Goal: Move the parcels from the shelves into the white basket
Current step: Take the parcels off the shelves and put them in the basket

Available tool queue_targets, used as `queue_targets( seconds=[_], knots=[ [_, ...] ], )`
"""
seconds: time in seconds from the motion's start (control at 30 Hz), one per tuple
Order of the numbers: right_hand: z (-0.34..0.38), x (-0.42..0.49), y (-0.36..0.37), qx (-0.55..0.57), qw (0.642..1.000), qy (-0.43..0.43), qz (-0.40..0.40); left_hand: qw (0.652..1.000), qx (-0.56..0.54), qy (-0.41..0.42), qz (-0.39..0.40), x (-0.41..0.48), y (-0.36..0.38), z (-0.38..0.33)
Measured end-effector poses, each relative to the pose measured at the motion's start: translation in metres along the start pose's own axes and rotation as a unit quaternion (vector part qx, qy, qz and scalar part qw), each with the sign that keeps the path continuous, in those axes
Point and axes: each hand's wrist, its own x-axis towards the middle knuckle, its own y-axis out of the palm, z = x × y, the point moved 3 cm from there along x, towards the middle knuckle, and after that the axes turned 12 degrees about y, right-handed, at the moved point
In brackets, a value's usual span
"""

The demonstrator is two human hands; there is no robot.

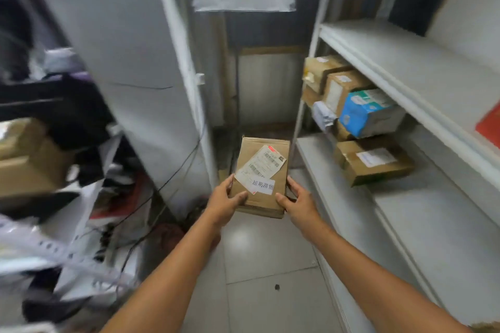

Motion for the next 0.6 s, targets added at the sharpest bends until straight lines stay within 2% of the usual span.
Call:
queue_targets(
  seconds=[0.17, 0.3, 0.37, 0.5, 0.6],
  knots=[
    [-0.006, -0.027, 0.077, -0.010, 0.991, -0.014, 0.134, 0.992, 0.026, -0.018, -0.124, -0.088, -0.062, 0.034],
    [-0.014, -0.052, 0.136, -0.049, 0.966, -0.020, 0.252, 0.970, 0.040, -0.066, -0.229, -0.165, -0.098, 0.049],
    [-0.019, -0.067, 0.159, -0.067, 0.953, -0.018, 0.295, 0.953, 0.043, -0.092, -0.286, -0.205, -0.105, 0.050],
    [-0.024, -0.097, 0.201, -0.143, 0.906, -0.076, 0.390, 0.909, 0.043, -0.122, -0.397, -0.275, -0.114, 0.047],
    [-0.031, -0.124, 0.239, -0.161, 0.877, -0.068, 0.448, 0.878, 0.026, -0.135, -0.458, -0.328, -0.117, 0.052]
  ],
)
